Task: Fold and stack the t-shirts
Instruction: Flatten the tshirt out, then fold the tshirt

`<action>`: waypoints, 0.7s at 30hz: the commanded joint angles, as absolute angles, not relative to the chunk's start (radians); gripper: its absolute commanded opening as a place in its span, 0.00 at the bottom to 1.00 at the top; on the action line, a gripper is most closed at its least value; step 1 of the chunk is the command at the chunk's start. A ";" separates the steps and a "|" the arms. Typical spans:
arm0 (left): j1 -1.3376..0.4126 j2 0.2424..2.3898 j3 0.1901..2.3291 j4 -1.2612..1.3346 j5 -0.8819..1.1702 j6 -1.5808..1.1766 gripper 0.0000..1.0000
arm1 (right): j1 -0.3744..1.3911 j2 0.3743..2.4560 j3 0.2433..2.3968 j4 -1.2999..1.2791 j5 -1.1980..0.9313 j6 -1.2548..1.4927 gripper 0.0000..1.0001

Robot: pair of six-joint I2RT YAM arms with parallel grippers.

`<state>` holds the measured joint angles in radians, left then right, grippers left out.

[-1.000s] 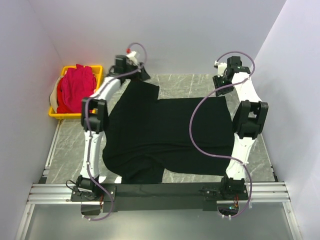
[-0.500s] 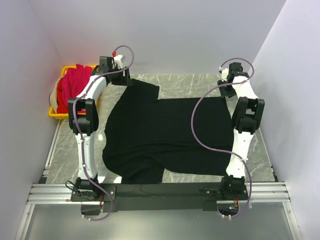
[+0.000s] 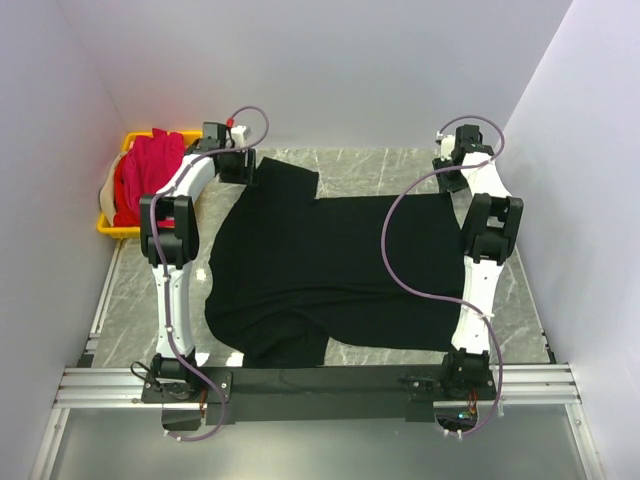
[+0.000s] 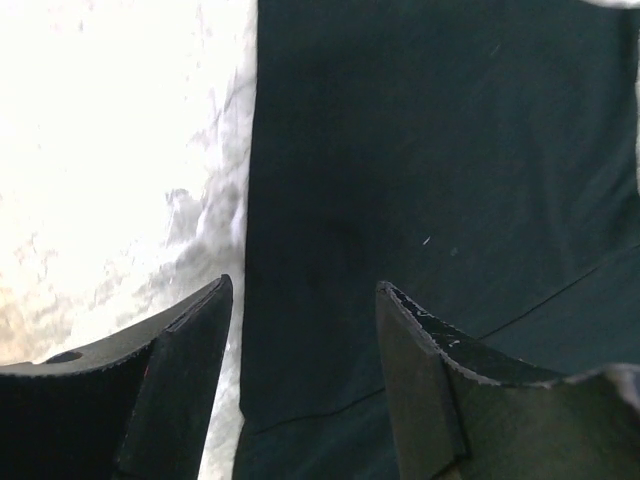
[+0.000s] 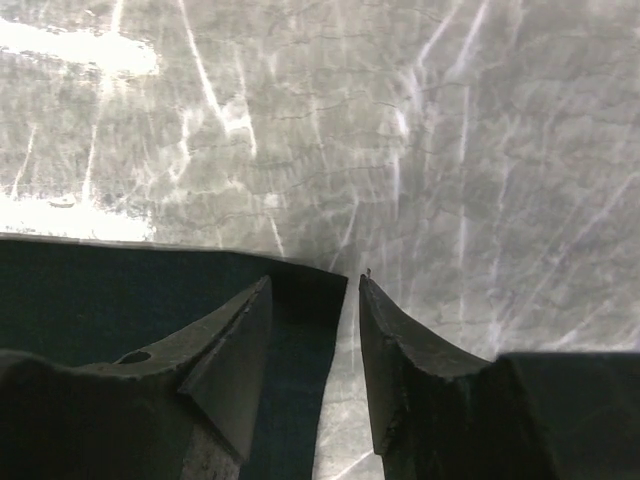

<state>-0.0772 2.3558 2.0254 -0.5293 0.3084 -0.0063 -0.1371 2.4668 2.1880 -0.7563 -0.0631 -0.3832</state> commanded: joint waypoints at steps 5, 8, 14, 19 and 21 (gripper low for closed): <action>-0.080 2.342 1.961 -0.568 0.230 0.028 0.64 | -0.137 2.507 2.247 -0.785 -0.101 -0.394 0.42; -0.080 2.345 1.954 -0.577 0.227 0.025 0.64 | -0.137 2.516 2.237 -0.787 -0.100 -0.402 0.38; -0.086 2.408 2.012 -0.589 0.218 0.023 0.58 | -0.138 2.525 2.241 -0.782 -0.095 -0.399 0.16; -0.089 2.448 2.046 -0.583 0.288 0.028 0.53 | -0.138 2.519 2.229 -0.787 -0.084 -0.414 0.00; -0.098 2.462 2.060 -0.581 0.301 0.028 0.50 | -0.138 2.514 2.223 -0.776 -0.084 -0.410 0.00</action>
<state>-0.0795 2.4119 2.0308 -0.5625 0.2501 0.0162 -0.1356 2.4939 2.2105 -0.7723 -0.0982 -0.3996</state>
